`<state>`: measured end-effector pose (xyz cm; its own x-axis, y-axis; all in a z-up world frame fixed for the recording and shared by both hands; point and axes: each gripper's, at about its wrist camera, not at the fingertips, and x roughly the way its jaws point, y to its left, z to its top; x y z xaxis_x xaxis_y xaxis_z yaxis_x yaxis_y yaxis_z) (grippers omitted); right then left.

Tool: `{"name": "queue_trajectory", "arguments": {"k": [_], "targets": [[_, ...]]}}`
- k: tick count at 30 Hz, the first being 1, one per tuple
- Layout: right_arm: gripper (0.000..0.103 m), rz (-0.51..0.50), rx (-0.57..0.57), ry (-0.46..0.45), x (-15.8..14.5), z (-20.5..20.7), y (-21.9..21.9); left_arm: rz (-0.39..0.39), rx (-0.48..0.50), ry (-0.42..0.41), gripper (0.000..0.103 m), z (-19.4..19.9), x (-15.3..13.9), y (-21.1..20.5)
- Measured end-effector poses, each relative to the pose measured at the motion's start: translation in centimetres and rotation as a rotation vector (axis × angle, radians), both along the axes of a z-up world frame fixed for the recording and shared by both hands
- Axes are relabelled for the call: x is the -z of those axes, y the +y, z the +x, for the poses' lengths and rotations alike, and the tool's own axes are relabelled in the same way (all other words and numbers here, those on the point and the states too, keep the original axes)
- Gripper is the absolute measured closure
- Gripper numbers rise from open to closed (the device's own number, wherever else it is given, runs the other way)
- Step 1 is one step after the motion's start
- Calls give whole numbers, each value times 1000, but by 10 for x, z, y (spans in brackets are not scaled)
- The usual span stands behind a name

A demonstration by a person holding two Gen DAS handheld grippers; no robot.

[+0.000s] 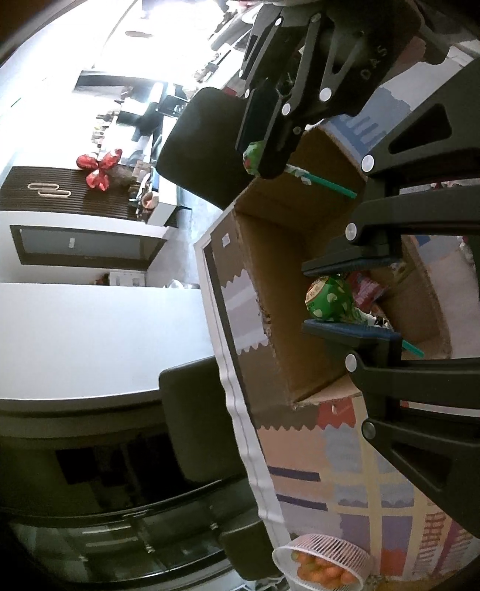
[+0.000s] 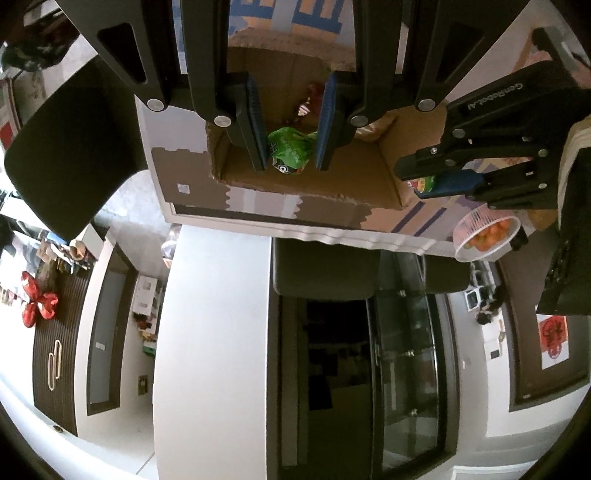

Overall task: Organize snacks
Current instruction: 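Carry both lollipops over the cardboard box and open both tools to drop them, then move both tools back toward the remaining snacks on the table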

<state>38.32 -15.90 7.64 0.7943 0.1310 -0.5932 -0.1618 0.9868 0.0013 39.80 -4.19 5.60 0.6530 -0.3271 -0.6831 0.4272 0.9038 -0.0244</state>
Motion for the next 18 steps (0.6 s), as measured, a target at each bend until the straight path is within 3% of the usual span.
{"name": "queue_trajectory", "arguments": {"k": [1,4,5,8,18], "targets": [[75,-4,1,5,2,2,0,5,-3,-2,78,3,2,-1],[71,-12,10,11,6,5,0,23,-32,-27,56,-1,1,-1],[65,-13,14,17,7,6,-1,21,-38,-40,54,-4,-1,0],[61,-12,13,18,9,-1,-3,55,-51,-82,47,-18,-6,1],[50,-18,-28,-27,2,-57,-1,74,-28,-117,39,-82,-17,8]]}}
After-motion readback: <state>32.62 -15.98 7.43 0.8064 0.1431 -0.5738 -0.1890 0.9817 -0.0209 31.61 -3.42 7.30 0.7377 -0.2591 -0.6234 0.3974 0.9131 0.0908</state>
